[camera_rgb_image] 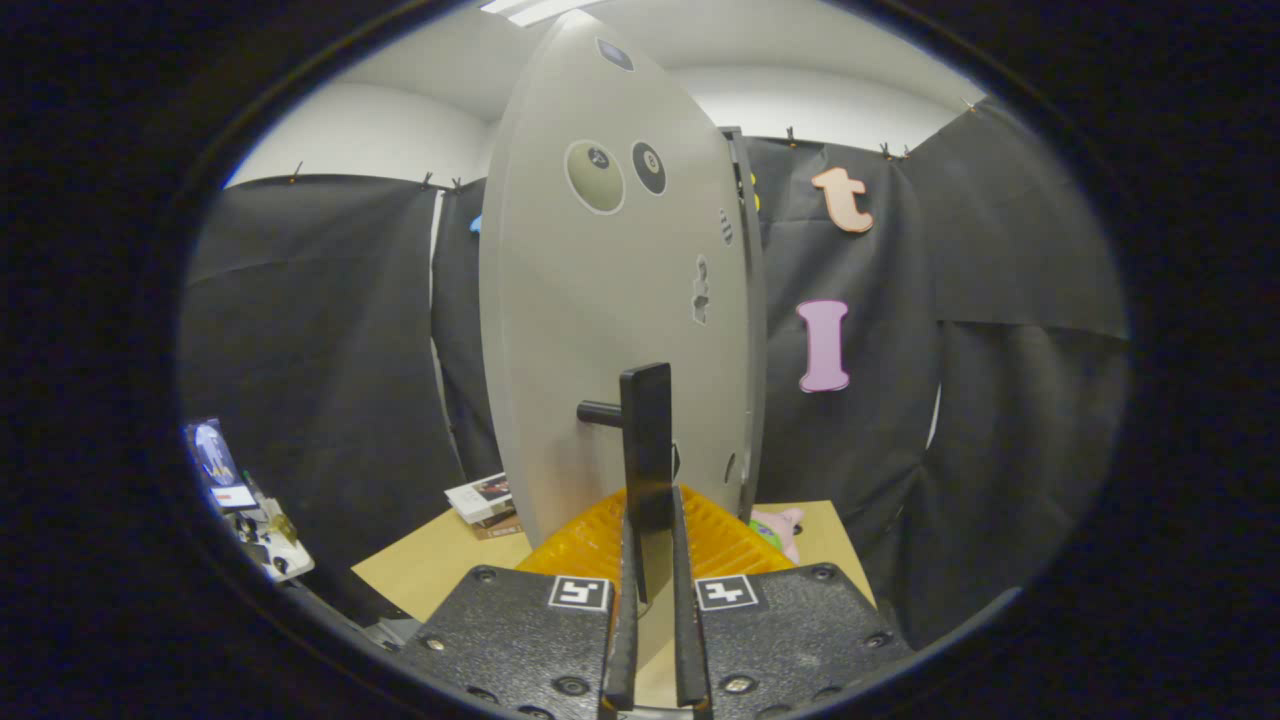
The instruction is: Open the shoe cabinet door, grab the shoes and put them into the shoe cabinet, then close the shoe cabinet door.
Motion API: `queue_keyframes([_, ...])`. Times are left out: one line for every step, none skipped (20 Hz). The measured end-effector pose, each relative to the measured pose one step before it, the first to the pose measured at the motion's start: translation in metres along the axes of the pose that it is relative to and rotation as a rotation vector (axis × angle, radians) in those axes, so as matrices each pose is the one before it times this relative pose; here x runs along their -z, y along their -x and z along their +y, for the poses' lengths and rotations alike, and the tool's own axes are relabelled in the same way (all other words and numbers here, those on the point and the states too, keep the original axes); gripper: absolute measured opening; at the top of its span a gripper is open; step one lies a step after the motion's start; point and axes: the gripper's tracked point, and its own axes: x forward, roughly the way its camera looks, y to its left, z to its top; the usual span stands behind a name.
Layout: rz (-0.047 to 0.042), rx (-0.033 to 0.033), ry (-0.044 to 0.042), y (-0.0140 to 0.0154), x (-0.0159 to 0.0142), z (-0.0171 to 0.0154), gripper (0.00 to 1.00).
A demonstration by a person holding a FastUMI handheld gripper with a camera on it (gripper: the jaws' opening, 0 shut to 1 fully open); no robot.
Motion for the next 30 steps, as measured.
queue_keyframes([-0.00391, 0.03135, -0.00224, 0.0022, -0.00026, -0.00877, 0.14])
queue_keyframes([-0.00561, 0.02824, -0.0115, 0.00035, -0.00096, -0.00827, 0.12])
queue_keyframes([-0.00377, 0.02936, -0.01471, 0.00001, -0.00046, -0.00889, 0.08])
queue_keyframes([-0.00072, 0.03227, -0.01598, -0.00086, 0.00056, -0.00931, 0.06])
queue_keyframes([-0.00123, 0.03559, -0.01756, 0.00137, 0.0013, -0.01163, 0.04])
queue_keyframes([-0.00176, 0.00539, -0.02106, -0.00158, 0.00005, -0.00906, 0.04])
queue_keyframes([0.01438, -0.02997, -0.02218, 0.00322, 0.0004, 0.00004, 0.04])
queue_keyframes([-0.00276, -0.01591, -0.02437, 0.00146, -0.00155, 0.00037, 0.04])
queue_keyframes([0.00049, -0.01229, -0.00343, -0.00216, -0.00025, -0.0037, 0.04])
queue_keyframes([0.00184, 0.00623, 0.0141, -0.00017, -0.00017, -0.00206, 0.04])
queue_keyframes([-0.0025, 0.01123, 0.01889, 0.00224, 0.00039, -0.00036, 0.04])
queue_keyframes([-0.00208, 0.01616, 0.01555, 0.00245, 0.0003, 0.00003, 0.04])
queue_keyframes([-0.01195, 0.02394, 0.01397, 0.00347, 0.00038, -0.00053, 0.04])
queue_keyframes([-0.02406, 0.02274, 0.01643, 0.00599, -0.00234, 0.00004, 0.05])
queue_keyframes([-0.01945, 0.03035, 0.0236, 0.00476, -0.00082, -0.0004, 0.06])
queue_keyframes([-0.01054, 0.03984, 0.02151, 0.00816, 0.00112, -0.00302, 0.11])
queue_keyframes([-0.00601, 0.01821, 0.01136, 0.01135, 0.00335, 0.00022, 0.23])
queue_keyframes([-0.00113, 0.0198, -0.0017, 0.00879, 0.00125, 0.00332, 0.36])
queue_keyframes([0.00004, 0.02206, 0.00604, 0.00741, 0.0027, 0.00359, 0.39])
queue_keyframes([0.00164, 0.0156, 0.00474, 0.00623, 0.00052, 0.00551, 0.41])
queue_keyframes([0.00762, -0.02199, 0.00824, 0.0059, 0.00369, 0.01288, 0.48])
queue_keyframes([0.01043, -0.00336, 0.01391, 0.00665, 0.00326, 0.01163, 0.56])
queue_keyframes([0.00398, -0.00384, 0.0113, 0.00621, 0.00312, 0.01109, 0.64])
queue_keyframes([-0.00284, -0.00824, 0.00751, 0.00585, 0.00159, 0.01362, 0.71])
queue_keyframes([-0.00391, -0.00235, 0.00728, 0.00217, 0.00397, 0.01355, 0.77])
queue_keyframes([0.01156, -0.00561, 0.00524, 0.00161, 0.00617, 0.01412, 0.86])
queue_keyframes([0.01268, 0.00095, -0.00092, -0.00032, 0.00967, 0.01386, 0.94])
queue_keyframes([0.00697, 0.00036, -0.00552, -0.00039, 0.00727, 0.01395, 1.0])
queue_keyframes([0.01221, 0.00233, -0.013, -0.00381, 0.00994, 0.01363, 1.0])
queue_keyframes([0.02047, -0.00957, -0.01578, -0.00195, 0.01142, 0.0157, 1.0])
